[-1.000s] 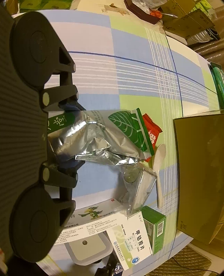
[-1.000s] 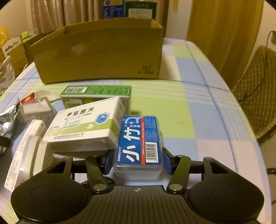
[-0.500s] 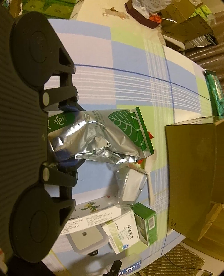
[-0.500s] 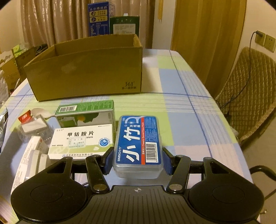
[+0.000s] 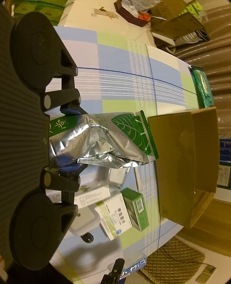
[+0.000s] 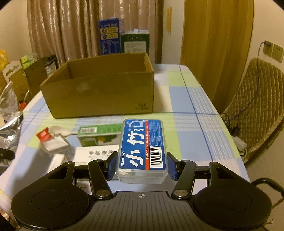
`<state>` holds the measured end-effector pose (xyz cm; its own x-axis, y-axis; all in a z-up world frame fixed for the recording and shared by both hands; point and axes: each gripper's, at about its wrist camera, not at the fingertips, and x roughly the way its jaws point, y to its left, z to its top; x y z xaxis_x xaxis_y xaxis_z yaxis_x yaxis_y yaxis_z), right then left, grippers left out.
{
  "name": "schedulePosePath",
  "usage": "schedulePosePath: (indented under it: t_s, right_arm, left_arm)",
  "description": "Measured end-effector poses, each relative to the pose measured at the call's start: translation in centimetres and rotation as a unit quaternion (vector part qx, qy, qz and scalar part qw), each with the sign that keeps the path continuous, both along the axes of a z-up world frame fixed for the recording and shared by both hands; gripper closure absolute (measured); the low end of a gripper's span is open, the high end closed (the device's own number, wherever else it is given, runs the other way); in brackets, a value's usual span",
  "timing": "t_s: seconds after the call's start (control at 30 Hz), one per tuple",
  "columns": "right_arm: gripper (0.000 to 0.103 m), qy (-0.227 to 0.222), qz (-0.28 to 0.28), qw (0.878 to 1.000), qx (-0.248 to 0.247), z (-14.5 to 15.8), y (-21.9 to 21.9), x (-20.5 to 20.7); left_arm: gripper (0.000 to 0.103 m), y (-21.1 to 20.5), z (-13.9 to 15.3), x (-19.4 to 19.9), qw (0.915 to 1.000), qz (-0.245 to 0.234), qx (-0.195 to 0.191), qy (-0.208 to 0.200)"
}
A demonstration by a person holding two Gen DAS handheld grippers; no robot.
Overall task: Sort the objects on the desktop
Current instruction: 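Carry both items into the cardboard box and open both tools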
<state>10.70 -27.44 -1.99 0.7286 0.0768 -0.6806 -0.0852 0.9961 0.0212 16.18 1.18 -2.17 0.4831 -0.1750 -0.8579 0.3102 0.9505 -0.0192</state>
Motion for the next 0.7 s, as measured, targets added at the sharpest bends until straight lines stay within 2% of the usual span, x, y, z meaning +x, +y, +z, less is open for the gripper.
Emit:
schedulePosePath:
  t_s: [0.17,0.37,0.6,0.7]
  right_arm:
    - [0.050,-0.003,0.013,1.000,0.006,1.0,1.2,0.4]
    - [0.050,-0.013,0.040,0.999,0.019,3.0,3.3,2.9]
    - [0.050,-0.048,0.068,0.996,0.017,6.7,5.6,9.6]
    - [0.050,-0.052,0.072,0.996,0.010,7.1,6.2,13.4]
  left_arm:
    - [0.057,-0.9,1.2,-0.2,0.9998,-0.016,-0.002,-0.009]
    - [0.057,-1.8,3.1,1.1,0.9994,-0.026,-0.016,-0.018]
    - [0.057,-3.5,6.9,6.3,0.9979,-0.036,-0.022,-0.050]
    - [0.057,-4.6,8.2,9.6,0.9972,-0.038,-0.024,-0.059]
